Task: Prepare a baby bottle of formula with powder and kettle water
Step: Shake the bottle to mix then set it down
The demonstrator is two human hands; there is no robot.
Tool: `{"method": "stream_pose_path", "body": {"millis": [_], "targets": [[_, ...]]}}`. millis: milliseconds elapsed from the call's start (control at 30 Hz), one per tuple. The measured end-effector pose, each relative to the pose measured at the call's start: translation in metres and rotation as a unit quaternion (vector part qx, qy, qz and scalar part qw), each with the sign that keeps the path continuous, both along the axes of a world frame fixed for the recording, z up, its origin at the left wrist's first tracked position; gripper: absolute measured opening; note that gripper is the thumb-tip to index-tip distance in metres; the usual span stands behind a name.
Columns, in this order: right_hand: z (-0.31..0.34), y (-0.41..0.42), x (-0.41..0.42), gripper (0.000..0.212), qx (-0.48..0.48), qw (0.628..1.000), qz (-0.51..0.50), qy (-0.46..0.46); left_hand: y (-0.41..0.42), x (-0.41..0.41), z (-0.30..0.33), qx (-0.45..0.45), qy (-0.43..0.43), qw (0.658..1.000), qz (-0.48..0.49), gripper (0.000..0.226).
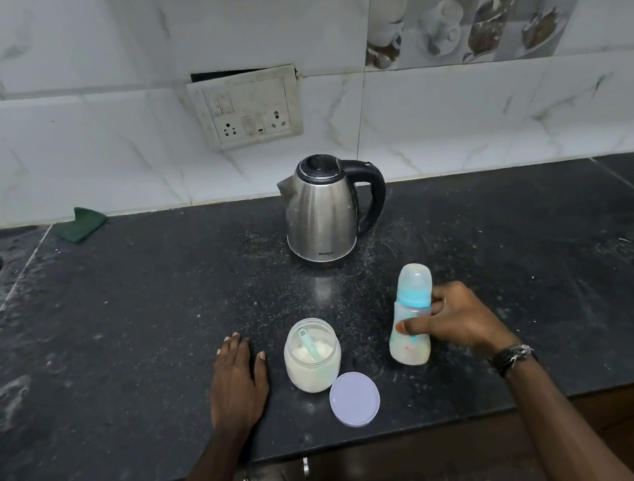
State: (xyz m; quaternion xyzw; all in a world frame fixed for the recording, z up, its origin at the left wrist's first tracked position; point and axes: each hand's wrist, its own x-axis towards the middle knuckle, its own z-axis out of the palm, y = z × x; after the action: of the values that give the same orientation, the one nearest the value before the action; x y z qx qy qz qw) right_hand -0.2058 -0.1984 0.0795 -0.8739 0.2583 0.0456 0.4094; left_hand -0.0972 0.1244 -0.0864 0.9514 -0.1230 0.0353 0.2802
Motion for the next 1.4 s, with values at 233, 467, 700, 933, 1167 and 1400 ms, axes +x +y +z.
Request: {"method": "stream_pose_path", "body": {"millis": [233,467,700,933,1167,1400], "targets": [[0.001,0.003,0.001,0.043,0.007,1.0,0.008,-0.012,-0.001,-0.001,0.002,0.001,0.0,1.0,-0.002,0.055],[0.001,0.0,-0.001,0.049,-0.017,1.0,-0.002,-0.023,0.0,-0.001,0.001,0.003,-0.001,1.0,-0.003,0.055],[0.003,-0.003,-0.004,0.051,-0.044,0.999,0.0,-0.014,0.0,0.0,0.0,0.005,-0.001,1.0,0.0,0.056],[0.005,-0.005,-0.004,0.05,-0.041,0.999,0.009,-0.004,0.0,0.001,-0.001,0.007,0.0,1.0,-0.001,0.051],[0.006,-0.002,-0.002,0.037,-0.035,0.999,0.03,0.003,0.0,0.0,0.002,0.004,0.003,1.0,-0.001,0.057],[0.005,-0.009,-0.001,0.036,-0.006,0.998,0.062,0.016,-0.001,0.0,0.001,0.005,0.0,1.0,0.001,0.052]]}}
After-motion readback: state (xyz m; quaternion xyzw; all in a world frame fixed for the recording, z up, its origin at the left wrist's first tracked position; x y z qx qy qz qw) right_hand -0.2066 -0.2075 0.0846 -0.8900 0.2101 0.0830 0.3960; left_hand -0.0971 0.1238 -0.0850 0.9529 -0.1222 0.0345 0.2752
